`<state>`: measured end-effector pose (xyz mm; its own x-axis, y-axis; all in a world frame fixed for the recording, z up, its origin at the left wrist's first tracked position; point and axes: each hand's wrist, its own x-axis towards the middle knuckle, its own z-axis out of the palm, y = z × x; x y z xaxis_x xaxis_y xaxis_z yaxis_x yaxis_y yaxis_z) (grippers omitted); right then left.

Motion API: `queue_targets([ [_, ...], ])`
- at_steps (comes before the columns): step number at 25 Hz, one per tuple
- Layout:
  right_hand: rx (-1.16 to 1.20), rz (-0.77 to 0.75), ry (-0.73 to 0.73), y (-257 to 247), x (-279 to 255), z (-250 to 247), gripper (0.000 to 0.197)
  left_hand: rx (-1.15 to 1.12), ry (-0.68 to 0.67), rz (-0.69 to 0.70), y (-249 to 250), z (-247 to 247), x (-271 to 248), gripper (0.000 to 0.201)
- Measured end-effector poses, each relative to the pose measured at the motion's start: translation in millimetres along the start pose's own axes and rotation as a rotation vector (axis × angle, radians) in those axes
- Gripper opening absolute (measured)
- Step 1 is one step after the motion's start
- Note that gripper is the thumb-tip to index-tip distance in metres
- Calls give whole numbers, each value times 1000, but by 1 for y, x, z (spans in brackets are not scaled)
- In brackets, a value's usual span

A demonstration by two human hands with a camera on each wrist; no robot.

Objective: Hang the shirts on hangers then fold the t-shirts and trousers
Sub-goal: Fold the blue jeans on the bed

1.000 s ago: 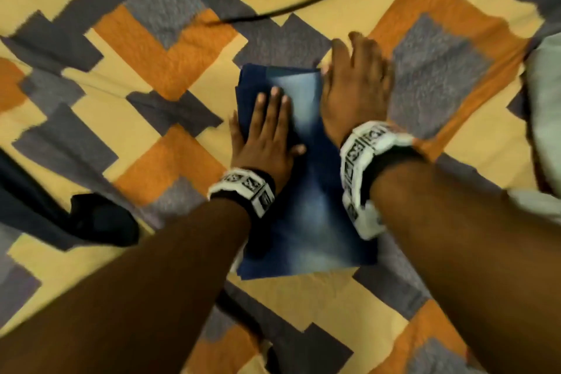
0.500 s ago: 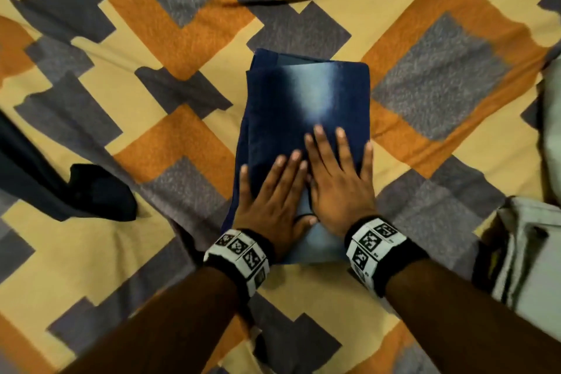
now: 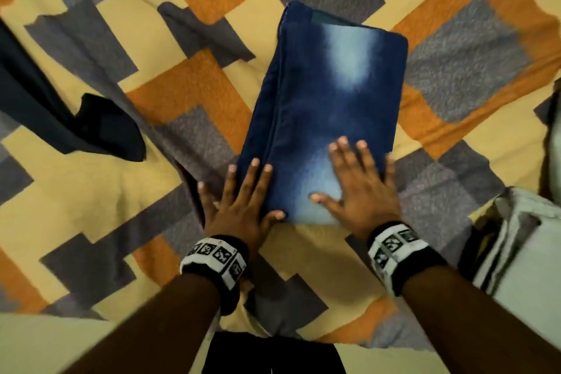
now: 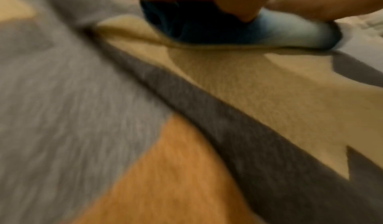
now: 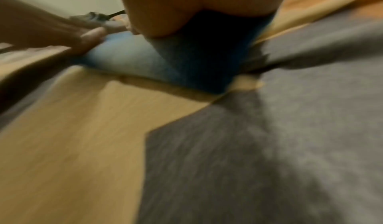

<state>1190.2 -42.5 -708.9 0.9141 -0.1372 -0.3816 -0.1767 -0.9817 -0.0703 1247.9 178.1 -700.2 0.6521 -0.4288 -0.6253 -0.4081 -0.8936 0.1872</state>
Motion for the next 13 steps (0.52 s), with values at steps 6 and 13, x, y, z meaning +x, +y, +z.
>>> queue_targets([
  [6, 76, 205, 38, 105, 92, -116, 86, -678, 300, -519, 23, -4, -36, 78],
  [13, 118, -193, -197, 53, 211, -110, 100, -2124, 103, -996, 108, 10, -13, 19],
])
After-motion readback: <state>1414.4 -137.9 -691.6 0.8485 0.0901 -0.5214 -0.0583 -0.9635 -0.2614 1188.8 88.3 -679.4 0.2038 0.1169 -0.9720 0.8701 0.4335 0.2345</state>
